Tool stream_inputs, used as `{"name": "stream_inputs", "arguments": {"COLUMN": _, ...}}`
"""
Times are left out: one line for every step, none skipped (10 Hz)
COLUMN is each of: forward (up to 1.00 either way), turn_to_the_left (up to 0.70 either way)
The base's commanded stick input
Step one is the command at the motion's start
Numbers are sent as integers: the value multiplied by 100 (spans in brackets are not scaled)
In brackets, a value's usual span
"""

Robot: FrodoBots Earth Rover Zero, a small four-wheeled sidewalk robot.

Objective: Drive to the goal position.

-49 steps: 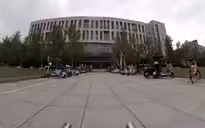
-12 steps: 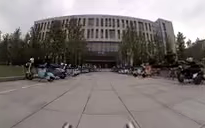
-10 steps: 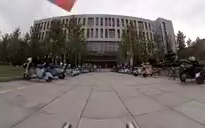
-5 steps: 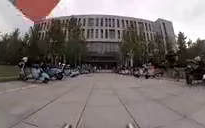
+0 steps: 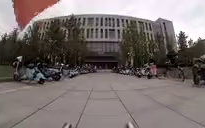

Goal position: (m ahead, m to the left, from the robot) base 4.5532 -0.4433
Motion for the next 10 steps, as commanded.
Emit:
{"name": "stream_inputs", "arguments": {"forward": 70, "turn_to_the_left": 0}}
{"name": "stream_inputs", "arguments": {"forward": 70, "turn_to_the_left": 0}}
{"name": "stream_inputs", "arguments": {"forward": 70, "turn_to_the_left": 0}}
{"name": "stream_inputs", "arguments": {"forward": 70, "turn_to_the_left": 0}}
{"name": "stream_inputs", "arguments": {"forward": 70, "turn_to_the_left": 0}}
{"name": "stream_inputs", "arguments": {"forward": 70, "turn_to_the_left": 0}}
{"name": "stream_inputs", "arguments": {"forward": 70, "turn_to_the_left": 0}}
{"name": "stream_inputs", "arguments": {"forward": 70, "turn_to_the_left": 0}}
{"name": "stream_inputs", "arguments": {"forward": 70, "turn_to_the_left": 0}}
{"name": "stream_inputs", "arguments": {"forward": 70, "turn_to_the_left": 0}}
